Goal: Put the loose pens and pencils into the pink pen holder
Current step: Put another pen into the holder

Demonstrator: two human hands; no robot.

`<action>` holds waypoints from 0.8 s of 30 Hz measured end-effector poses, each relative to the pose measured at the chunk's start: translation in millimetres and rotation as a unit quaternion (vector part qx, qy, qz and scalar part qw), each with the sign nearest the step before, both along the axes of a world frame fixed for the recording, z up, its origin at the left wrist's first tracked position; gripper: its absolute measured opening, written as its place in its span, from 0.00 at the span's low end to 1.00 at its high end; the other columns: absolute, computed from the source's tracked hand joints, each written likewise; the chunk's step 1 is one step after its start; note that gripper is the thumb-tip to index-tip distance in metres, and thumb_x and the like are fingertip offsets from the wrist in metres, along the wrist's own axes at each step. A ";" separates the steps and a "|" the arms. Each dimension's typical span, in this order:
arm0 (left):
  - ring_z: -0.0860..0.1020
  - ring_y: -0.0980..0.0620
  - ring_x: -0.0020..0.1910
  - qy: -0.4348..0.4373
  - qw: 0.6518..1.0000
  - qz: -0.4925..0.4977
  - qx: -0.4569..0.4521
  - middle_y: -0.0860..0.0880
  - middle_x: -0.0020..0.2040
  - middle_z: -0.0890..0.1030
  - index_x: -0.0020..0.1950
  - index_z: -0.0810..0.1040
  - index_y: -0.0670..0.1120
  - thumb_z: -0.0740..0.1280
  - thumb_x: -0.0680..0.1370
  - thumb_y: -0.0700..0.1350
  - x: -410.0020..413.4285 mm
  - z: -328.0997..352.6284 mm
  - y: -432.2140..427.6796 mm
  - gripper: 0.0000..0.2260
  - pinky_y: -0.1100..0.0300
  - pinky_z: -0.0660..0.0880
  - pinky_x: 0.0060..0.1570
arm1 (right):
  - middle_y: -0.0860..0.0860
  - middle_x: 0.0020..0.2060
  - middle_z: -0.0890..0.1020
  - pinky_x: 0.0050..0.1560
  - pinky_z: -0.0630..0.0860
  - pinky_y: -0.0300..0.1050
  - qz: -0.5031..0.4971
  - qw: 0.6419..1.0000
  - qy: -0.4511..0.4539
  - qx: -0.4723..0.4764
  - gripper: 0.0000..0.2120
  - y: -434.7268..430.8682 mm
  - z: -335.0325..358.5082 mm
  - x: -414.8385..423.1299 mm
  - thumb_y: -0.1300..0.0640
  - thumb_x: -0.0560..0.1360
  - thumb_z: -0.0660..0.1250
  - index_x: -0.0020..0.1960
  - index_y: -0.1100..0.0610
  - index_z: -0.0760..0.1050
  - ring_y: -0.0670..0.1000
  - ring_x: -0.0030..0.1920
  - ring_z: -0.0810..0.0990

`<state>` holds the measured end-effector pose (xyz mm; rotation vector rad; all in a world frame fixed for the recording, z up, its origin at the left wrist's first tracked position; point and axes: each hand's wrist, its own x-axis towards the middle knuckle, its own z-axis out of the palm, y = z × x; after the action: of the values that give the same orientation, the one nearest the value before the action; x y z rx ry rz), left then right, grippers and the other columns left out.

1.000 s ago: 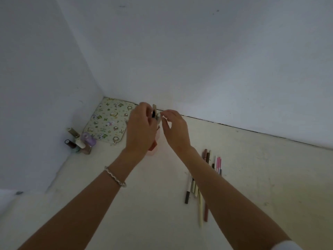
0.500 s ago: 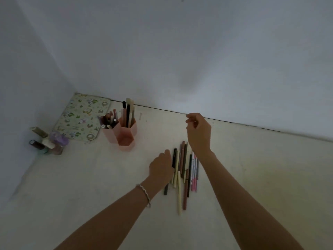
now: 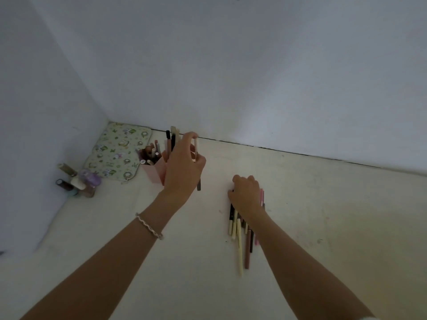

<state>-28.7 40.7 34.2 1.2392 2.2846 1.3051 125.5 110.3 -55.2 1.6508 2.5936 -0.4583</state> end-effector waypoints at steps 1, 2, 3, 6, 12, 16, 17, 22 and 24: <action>0.77 0.56 0.41 0.012 1.000 0.001 0.009 0.51 0.46 0.76 0.63 0.73 0.50 0.68 0.75 0.37 -5.2 4.4 -1.8 0.18 0.69 0.75 0.40 | 0.54 0.45 0.81 0.53 0.71 0.47 0.008 1.000 -0.012 0.000 0.08 -0.5 -1.9 -3.4 0.61 0.76 0.61 0.54 0.59 0.75 0.55 0.53 0.75; 0.76 0.54 0.42 0.024 0.999 0.004 0.021 0.50 0.48 0.76 0.63 0.73 0.49 0.67 0.75 0.37 -11.9 8.7 -3.4 0.18 0.61 0.77 0.43 | 0.54 0.46 0.82 0.54 0.71 0.47 0.008 1.000 -0.002 -0.007 0.10 -0.1 -3.1 -7.8 0.62 0.76 0.61 0.55 0.59 0.76 0.55 0.54 0.75; 0.76 0.54 0.43 0.038 0.998 0.011 0.040 0.48 0.48 0.76 0.63 0.73 0.48 0.67 0.75 0.36 -19.3 12.6 -3.9 0.17 0.57 0.78 0.45 | 0.54 0.49 0.83 0.56 0.72 0.46 -0.006 0.999 0.031 -0.026 0.12 2.1 -1.6 -11.4 0.63 0.75 0.61 0.57 0.60 0.77 0.56 0.55 0.76; 0.74 0.55 0.43 0.073 0.989 0.062 0.109 0.48 0.48 0.74 0.61 0.73 0.45 0.66 0.75 0.36 -51.3 22.3 -2.2 0.15 0.60 0.78 0.44 | 0.55 0.55 0.82 0.58 0.73 0.42 -0.076 0.973 0.204 -0.081 0.15 14.8 20.2 -23.6 0.63 0.75 0.63 0.60 0.62 0.79 0.54 0.56 0.79; 0.75 0.57 0.42 0.094 0.989 0.079 0.077 0.48 0.50 0.73 0.62 0.72 0.45 0.64 0.76 0.35 -87.5 17.9 12.9 0.16 0.72 0.72 0.41 | 0.50 0.45 0.82 0.46 0.76 0.38 -0.116 0.891 0.438 -0.021 0.09 34.3 80.7 -45.2 0.63 0.74 0.64 0.51 0.55 0.80 0.47 0.41 0.79; 0.76 0.45 0.53 0.192 0.975 0.063 -0.096 0.44 0.55 0.77 0.58 0.77 0.46 0.67 0.75 0.40 -90.5 0.3 15.0 0.12 0.54 0.72 0.54 | 0.49 0.45 0.82 0.46 0.75 0.31 -0.101 0.861 0.496 0.051 0.08 30.7 97.6 -56.4 0.65 0.75 0.65 0.49 0.57 0.82 0.41 0.41 0.79; 0.74 0.44 0.58 0.208 0.967 0.078 -0.125 0.45 0.57 0.77 0.58 0.79 0.46 0.67 0.75 0.42 -91.2 -1.7 13.5 0.12 0.50 0.70 0.58 | 0.50 0.45 0.82 0.46 0.75 0.30 -0.095 0.852 0.510 0.066 0.08 28.5 98.7 -59.7 0.65 0.75 0.66 0.50 0.59 0.82 0.40 0.41 0.79; 0.72 0.44 0.61 0.199 0.972 0.120 -0.026 0.46 0.60 0.78 0.61 0.78 0.46 0.64 0.72 0.38 -93.8 8.1 2.2 0.17 0.48 0.68 0.60 | 0.53 0.46 0.81 0.47 0.77 0.30 -0.057 0.815 0.566 0.109 0.07 13.9 96.7 -90.3 0.68 0.76 0.67 0.51 0.62 0.81 0.43 0.43 0.80; 0.72 0.45 0.60 0.186 0.976 0.111 0.007 0.46 0.59 0.78 0.61 0.78 0.45 0.64 0.71 0.35 -92.2 14.9 -1.8 0.19 0.51 0.68 0.60 | 0.54 0.46 0.81 0.48 0.77 0.31 -0.033 0.818 0.561 0.121 0.07 7.3 91.6 -102.8 0.68 0.76 0.67 0.51 0.63 0.81 0.43 0.44 0.79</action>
<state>-120.9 38.8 49.1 1.3629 2.7479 1.2445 22.7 117.5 36.4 1.8973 3.4496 -1.5845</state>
